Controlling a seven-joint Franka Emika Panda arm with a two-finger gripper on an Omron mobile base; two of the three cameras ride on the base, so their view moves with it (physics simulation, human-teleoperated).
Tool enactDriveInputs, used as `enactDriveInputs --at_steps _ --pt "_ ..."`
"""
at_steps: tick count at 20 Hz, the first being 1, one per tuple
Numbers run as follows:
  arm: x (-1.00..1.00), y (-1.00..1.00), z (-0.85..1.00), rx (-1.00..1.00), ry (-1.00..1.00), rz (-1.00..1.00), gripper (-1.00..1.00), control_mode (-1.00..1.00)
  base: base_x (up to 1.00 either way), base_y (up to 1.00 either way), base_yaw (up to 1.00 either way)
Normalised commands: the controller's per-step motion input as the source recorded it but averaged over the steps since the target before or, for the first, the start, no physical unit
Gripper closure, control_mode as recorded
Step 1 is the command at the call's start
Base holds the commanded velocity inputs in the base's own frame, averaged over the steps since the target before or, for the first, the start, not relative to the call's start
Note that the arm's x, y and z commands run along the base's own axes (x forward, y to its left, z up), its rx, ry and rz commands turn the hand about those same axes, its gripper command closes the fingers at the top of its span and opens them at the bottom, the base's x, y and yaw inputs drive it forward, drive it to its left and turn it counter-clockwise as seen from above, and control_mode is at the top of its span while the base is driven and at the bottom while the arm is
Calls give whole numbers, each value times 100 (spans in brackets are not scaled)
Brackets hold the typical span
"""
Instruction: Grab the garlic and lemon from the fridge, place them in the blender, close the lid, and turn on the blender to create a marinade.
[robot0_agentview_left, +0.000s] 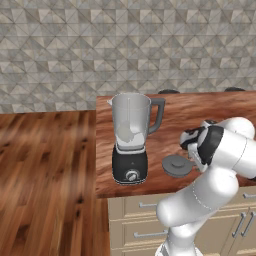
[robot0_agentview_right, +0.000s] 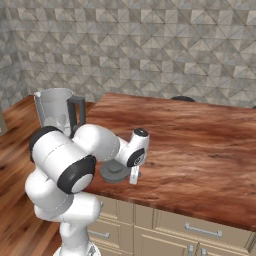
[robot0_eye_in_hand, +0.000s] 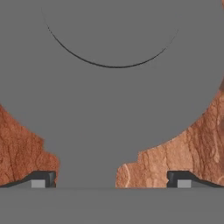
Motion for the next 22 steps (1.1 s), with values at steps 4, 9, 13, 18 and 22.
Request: enactDriveInputs --at_steps 4,9,13,18,22 --pt "0 12 -8 0 3 0 -100 -100 0 0 0" --pt "0 21 -4 0 3 0 -100 -100 0 0 0" --pt "0 21 -1 0 2 0 -100 -100 0 0 0" --pt "0 2 -15 0 1 0 100 -100 0 0 0" --pt "0 0 -14 0 0 0 100 -100 0 0 0"
